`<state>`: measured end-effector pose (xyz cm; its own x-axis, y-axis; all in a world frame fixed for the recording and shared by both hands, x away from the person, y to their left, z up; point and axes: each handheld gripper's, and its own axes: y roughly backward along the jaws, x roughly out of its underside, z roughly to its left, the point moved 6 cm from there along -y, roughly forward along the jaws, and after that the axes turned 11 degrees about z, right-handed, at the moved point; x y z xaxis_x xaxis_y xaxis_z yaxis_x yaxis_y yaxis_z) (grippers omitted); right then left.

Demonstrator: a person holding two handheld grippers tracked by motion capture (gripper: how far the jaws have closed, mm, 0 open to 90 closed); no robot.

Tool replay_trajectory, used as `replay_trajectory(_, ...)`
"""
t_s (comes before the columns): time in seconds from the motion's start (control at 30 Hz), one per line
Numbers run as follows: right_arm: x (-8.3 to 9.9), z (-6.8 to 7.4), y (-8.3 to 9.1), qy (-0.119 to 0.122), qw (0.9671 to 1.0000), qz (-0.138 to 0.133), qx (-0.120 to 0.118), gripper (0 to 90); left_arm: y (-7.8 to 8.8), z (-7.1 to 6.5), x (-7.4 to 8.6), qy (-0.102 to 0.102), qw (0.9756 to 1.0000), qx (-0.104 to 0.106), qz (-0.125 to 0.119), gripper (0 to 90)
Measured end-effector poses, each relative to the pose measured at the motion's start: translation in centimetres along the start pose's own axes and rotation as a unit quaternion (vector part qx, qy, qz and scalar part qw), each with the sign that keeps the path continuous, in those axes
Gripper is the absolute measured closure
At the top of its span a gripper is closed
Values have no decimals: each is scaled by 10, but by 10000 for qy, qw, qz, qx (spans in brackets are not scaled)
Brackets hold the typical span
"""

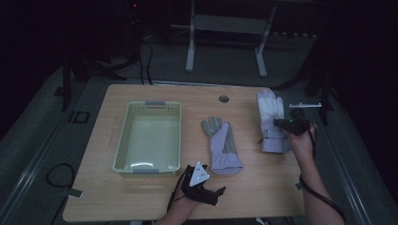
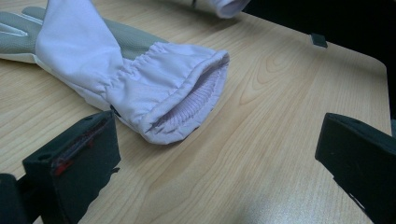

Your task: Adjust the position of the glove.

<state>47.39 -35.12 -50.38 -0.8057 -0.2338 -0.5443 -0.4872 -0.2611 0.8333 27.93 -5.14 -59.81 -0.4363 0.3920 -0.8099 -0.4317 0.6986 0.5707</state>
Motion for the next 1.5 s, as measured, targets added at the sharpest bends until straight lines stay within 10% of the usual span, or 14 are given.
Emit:
replay_trajectory(0.57,60,31,53,-61,9997,-227,29,797,0,0,0,-9,10000,-11,8,0)
replay_trajectory(1.5,83,22,-28,-376,9979,336,403,753,0,-1,0,-30,10000,-17,2,0)
